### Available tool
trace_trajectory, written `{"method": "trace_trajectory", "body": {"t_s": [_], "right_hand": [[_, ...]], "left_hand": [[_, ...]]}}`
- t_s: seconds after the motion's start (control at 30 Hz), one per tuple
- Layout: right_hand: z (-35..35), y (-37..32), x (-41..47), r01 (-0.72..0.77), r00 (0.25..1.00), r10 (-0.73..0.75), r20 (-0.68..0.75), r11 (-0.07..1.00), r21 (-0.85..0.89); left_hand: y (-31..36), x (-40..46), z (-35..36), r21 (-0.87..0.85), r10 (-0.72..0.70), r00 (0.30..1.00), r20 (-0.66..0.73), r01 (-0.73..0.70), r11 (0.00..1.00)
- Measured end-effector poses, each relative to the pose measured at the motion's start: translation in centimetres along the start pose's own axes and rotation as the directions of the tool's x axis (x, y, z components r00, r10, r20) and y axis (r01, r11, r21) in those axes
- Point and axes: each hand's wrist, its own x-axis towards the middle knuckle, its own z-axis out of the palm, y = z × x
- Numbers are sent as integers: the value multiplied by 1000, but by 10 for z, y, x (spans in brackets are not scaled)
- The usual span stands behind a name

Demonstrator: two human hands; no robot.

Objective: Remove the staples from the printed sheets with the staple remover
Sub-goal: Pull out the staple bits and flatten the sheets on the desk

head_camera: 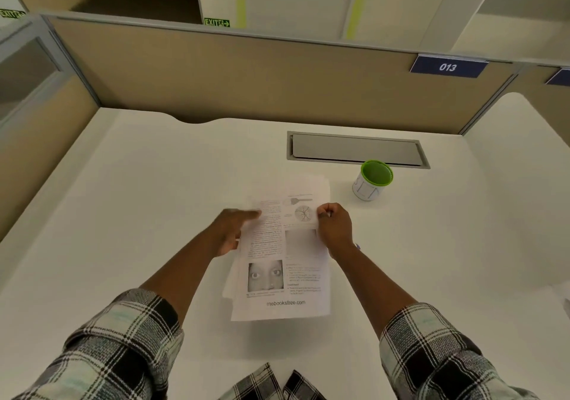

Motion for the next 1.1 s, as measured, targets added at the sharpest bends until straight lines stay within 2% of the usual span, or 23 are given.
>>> {"method": "trace_trajectory", "body": {"t_s": [0.07, 0.13, 0.33, 0.43, 0.67, 0.83, 0.93, 1.0, 1.1], "right_hand": [[6, 8, 3, -67, 998, 67, -3, 998, -17], [15, 17, 7, -113, 993, 114, 6, 993, -35], [26, 38, 11, -85, 991, 109, 74, 960, -268], [29, 50, 13, -64, 988, 111, 107, 925, -374], [33, 53, 8, -39, 991, 94, 96, 884, -465], [26, 49, 4, 7, 989, 67, 129, 867, -498], [16, 44, -2, -11, 991, 70, 112, 891, -453], [12, 41, -7, 21, 993, 27, 113, 916, -402], [9, 32, -15, 83, 988, -40, 150, 951, -298]], "left_hand": [[-21, 7, 0, 139, -7, 999, -39, 13, 990], [-39, 16, 0, 209, 28, 993, -116, -3, 978], [-53, 29, 14, 498, 248, 924, -292, -74, 864], [-59, 36, 21, 560, 278, 915, -294, -71, 826], [-65, 44, 21, 584, 261, 918, -299, -40, 810], [-59, 38, 19, 692, 245, 937, -248, -6, 722], [-59, 27, 15, 780, 308, 915, -262, 12, 626], [-59, 26, 15, 813, 437, 873, -216, -87, 575], [-46, 26, 26, 699, 562, 826, -45, -377, 608]]}}
